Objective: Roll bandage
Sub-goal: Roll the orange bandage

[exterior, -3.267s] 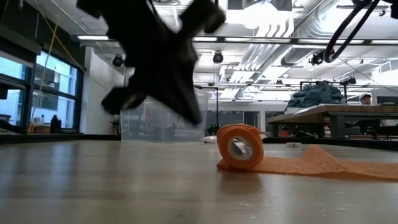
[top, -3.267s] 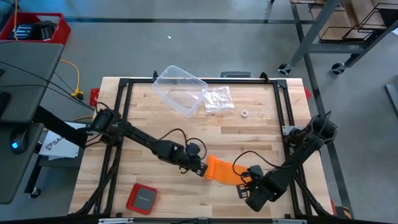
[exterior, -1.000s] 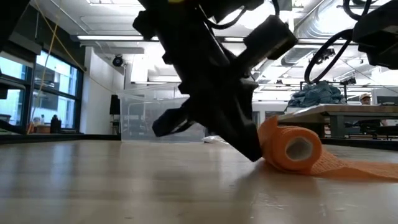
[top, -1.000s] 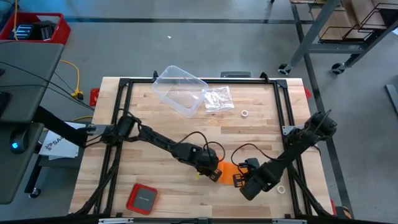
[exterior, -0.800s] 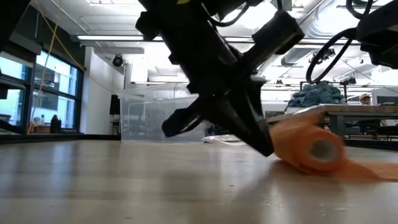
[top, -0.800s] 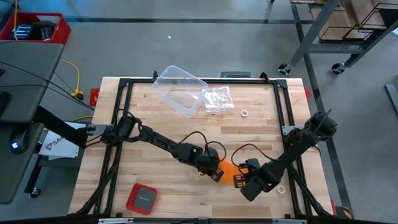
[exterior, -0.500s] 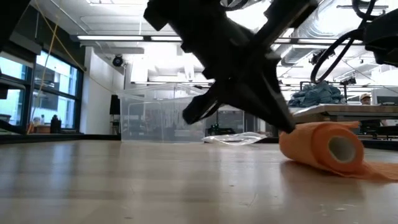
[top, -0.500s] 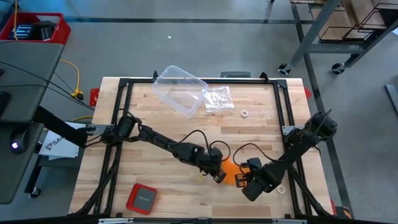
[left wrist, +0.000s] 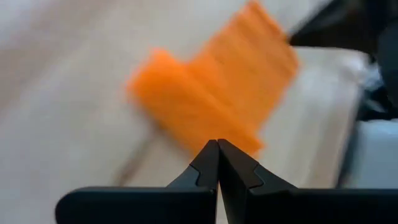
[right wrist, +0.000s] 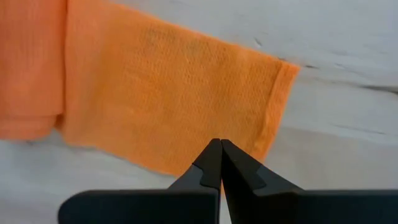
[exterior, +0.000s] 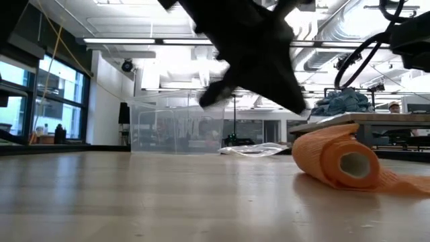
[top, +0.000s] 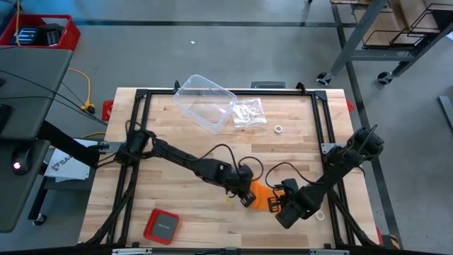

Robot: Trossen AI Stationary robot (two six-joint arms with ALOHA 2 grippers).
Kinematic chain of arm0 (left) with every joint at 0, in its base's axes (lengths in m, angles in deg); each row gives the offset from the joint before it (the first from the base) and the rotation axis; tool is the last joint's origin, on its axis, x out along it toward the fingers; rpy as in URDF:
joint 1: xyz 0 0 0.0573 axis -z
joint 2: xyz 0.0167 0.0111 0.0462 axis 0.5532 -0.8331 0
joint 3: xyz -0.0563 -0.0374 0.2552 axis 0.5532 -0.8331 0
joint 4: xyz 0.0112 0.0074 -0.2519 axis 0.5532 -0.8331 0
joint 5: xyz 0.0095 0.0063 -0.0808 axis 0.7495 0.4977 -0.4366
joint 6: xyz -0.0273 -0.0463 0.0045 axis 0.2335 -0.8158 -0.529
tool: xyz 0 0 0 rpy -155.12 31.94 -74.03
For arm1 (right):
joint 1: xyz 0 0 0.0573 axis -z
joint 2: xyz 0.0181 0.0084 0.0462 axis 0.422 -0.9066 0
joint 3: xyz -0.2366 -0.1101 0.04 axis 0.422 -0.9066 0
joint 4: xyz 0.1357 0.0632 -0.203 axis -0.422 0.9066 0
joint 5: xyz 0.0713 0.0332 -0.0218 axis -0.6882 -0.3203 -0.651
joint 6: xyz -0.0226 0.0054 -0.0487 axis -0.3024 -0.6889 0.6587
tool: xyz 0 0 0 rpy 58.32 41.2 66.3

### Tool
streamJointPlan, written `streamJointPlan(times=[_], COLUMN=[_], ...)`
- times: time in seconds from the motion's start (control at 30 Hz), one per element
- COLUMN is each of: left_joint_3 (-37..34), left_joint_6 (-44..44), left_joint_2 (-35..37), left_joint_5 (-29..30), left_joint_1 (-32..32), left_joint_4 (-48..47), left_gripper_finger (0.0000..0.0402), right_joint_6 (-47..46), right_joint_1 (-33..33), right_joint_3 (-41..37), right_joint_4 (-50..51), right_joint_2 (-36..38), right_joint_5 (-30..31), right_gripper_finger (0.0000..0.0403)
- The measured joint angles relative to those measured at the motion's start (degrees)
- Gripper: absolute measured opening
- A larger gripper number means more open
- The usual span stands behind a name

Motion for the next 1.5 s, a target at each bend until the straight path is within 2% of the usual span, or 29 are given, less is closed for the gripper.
streamJointPlan(times=[0.07, 0.17, 0.33, 0.5, 0.7, 0.9, 1.03, 1.17, 1.23, 1.37, 1.5], left_joint_3=[0.1, 0.0, -0.1, -0.1, -0.1, 0.0, 0.0, 0.1, 0.0, 0.0, 0.2], left_joint_6=[-0.8, -1.2, -5.2, -7.9, -7.9, -9.4, -11.2, -9.9, -9.8, -5.2, -1.5], left_joint_2=[0.9, -0.6, -4.4, -5.7, -5.6, -5.6, -6.7, -7.3, -6.3, -1.9, 1.0], left_joint_5=[4.0, 2.3, -2.5, -4.5, -3.3, -4.3, -4.7, -7.5, -8.6, -3.8, -2.7], left_joint_1=[-0.4, -2.3, -4.5, -4.9, -4.8, -3.5, -1.1, 0.0, -0.7, -2.6, -4.0], left_joint_4=[-5.0, -7.8, -3.4, -0.8, 3.3, 12.9, 17.1, 21.6, 19.0, 16.9, 15.7], left_gripper_finger=[0.0, 0.0, 0.0, 0.0, 0.0, 0.0, 0.0, 0.0, 0.0, 0.0, 0.0], right_joint_6=[-0.2, -0.2, -0.2, -0.4, -0.6, -0.5, 0.0, 0.6, 0.6, 0.6, 0.6], right_joint_1=[-0.2, -0.4, -0.4, -0.4, -0.4, -1.1, -1.7, -2.1, -2.0, -2.0, -2.0], right_joint_3=[0.0, 0.0, 0.0, 0.0, 0.0, 0.0, 0.0, 0.0, 0.0, 0.1, 0.1], right_joint_4=[0.0, 0.0, 0.0, 0.0, 0.3, 2.5, 8.2, 14.7, 17.1, 19.5, 19.3], right_joint_2=[0.0, 0.0, 0.0, 0.0, 0.5, 5.9, 11.3, 16.4, 18.3, 19.9, 19.4], right_joint_5=[-0.4, -0.5, -0.5, -0.6, -0.6, 0.7, 2.3, 4.5, 4.6, 4.8, 5.1], right_gripper_finger=[0.0, 0.0, 0.0, 0.0, 0.0, 0.0, 0.0, 0.0, 0.0, 0.0, 0.0])
